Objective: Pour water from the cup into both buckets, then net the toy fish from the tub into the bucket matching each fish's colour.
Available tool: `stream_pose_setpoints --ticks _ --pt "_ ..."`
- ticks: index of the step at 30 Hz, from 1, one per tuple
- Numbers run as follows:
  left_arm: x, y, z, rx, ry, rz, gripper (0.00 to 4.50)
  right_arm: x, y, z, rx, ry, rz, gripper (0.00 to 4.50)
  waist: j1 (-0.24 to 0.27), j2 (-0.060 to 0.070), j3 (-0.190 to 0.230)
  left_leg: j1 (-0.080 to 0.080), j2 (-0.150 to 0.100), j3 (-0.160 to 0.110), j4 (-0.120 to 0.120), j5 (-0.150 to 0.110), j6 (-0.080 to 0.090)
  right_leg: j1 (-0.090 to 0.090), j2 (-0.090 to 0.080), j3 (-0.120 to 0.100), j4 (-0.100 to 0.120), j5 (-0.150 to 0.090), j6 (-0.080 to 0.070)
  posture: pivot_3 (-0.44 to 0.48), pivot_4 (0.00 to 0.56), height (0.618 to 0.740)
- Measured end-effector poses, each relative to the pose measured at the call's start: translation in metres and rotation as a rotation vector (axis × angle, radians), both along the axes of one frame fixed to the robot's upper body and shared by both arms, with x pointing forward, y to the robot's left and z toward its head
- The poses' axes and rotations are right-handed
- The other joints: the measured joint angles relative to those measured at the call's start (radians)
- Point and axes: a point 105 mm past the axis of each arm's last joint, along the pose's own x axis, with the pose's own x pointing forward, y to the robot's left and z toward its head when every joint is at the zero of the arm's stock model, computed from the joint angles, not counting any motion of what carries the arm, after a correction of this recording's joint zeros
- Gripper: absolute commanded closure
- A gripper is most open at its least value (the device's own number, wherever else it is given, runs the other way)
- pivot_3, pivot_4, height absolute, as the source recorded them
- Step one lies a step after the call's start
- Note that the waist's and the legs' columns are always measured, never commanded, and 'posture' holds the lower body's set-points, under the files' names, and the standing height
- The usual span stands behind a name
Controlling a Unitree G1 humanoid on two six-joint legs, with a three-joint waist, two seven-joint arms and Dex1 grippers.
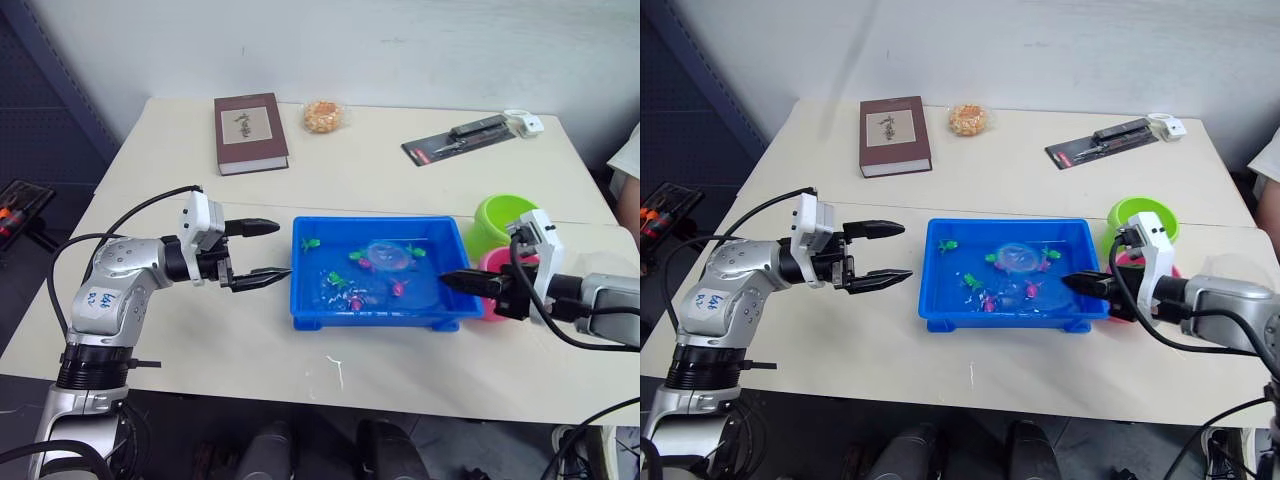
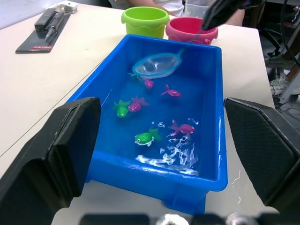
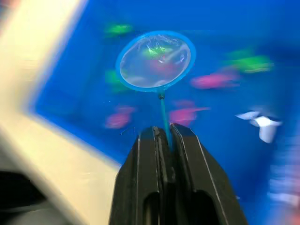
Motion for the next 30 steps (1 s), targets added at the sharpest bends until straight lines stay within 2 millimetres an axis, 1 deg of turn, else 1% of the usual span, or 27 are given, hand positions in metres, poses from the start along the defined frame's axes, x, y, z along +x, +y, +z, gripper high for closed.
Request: stream_pose_setpoints --ticks 1,2,5,7,8,10,13,18,23,26,28,29,30 --pt "0.000 0.000 0.000 0.000 0.001 -0.001 0.01 0.003 -0.008 0.001 -0.095 -0.030 -0.005 4.50 0.000 0.000 0.000 0.000 0.000 0.000 0.000 0.000 0.000 0.000 0.000 0.000 0.000 0.000 0.000 0.000 0.150 0.738" --pt "0.000 0.000 0.000 0.000 0.001 -0.001 0.01 0.004 -0.010 0.001 -0.138 -0.052 0.006 4.50 0.000 0.000 0.000 0.000 0.000 0.000 0.000 0.000 0.000 0.000 0.001 0.000 0.000 0.000 0.000 0.000 0.150 0.738" --pt "0.000 -0.001 -0.001 0.002 0.003 -0.005 0.01 0.004 -0.002 -0.001 -0.164 -0.082 0.088 4.50 -0.001 0.000 0.000 0.000 0.001 0.000 0.000 0.000 0.000 0.000 0.001 0.000 0.000 0.000 0.000 0.000 0.150 0.738" --pt "0.000 -0.001 -0.001 0.003 0.004 -0.006 0.01 0.004 0.000 -0.004 -0.194 -0.088 0.120 4.50 -0.001 0.000 0.000 0.000 0.001 0.000 0.000 0.000 0.000 0.000 0.000 0.000 0.000 0.000 0.000 0.000 0.150 0.738" --pt "0.000 -0.001 -0.001 0.003 0.004 -0.007 0.01 0.005 -0.002 -0.006 -0.232 -0.092 0.130 4.50 -0.001 0.000 0.000 0.000 0.000 0.000 0.000 0.000 0.000 0.000 0.000 0.000 0.000 0.000 0.000 0.000 0.150 0.738" --pt "0.000 -0.001 -0.001 0.003 0.005 -0.007 0.01 0.005 -0.008 -0.009 -0.396 -0.102 0.163 4.50 -0.001 0.000 0.000 0.000 0.000 0.000 0.000 0.000 0.000 0.000 0.000 0.000 0.000 0.000 0.000 0.000 0.150 0.738" --pt "0.000 0.000 -0.002 0.003 0.009 -0.007 0.01 0.009 -0.008 -0.009 -0.494 -0.145 0.205 4.50 -0.001 0.000 0.000 0.000 0.000 0.000 0.000 0.000 0.000 0.000 0.000 0.000 0.000 0.000 0.000 0.000 0.150 0.738" --pt "0.000 0.000 -0.002 0.002 0.011 -0.006 0.01 0.015 -0.007 -0.011 -0.615 -0.197 0.250 4.50 -0.001 0.000 0.000 0.000 0.000 0.000 0.000 0.000 0.000 0.000 0.000 0.000 0.000 0.000 0.000 0.000 0.150 0.738" --pt "0.001 0.000 -0.003 0.000 0.015 -0.002 0.01 0.017 -0.004 -0.019 -0.745 -0.224 0.319 4.50 -0.001 0.000 0.000 0.000 0.000 0.000 0.000 0.000 0.000 0.000 0.000 0.000 0.000 0.000 0.000 0.000 0.150 0.738" --pt "0.002 0.001 -0.003 -0.001 0.020 0.000 0.01 0.021 -0.003 -0.014 -0.820 -0.257 0.335 4.50 -0.001 0.000 0.000 0.000 0.000 0.000 0.000 0.000 0.000 0.000 0.000 0.000 0.000 0.000 0.000 0.000 0.150 0.738" --pt "0.002 0.001 -0.003 -0.001 0.020 0.000 0.01 0.024 0.001 -0.010 -0.861 -0.282 0.363 4.50 -0.001 0.000 0.000 0.000 0.000 0.000 0.000 0.000 -0.001 0.000 0.001 0.000 0.000 0.000 0.000 0.000 0.150 0.738" --pt "0.002 0.001 -0.003 -0.001 0.020 -0.001 0.01 0.024 0.003 -0.010 -0.857 -0.280 0.370 4.50 -0.001 0.000 0.000 0.000 0.000 0.000 0.000 0.000 -0.001 0.000 0.001 0.000 0.000 0.000 0.000 0.000 0.150 0.738" --pt "0.003 0.001 -0.003 -0.001 0.021 -0.001 0.01 0.026 0.009 -0.009 -0.819 -0.280 0.372 4.50 -0.004 0.000 0.000 0.000 0.001 -0.001 0.000 0.000 -0.001 0.000 0.001 -0.001 0.000 0.000 0.000 0.000 0.150 0.738"
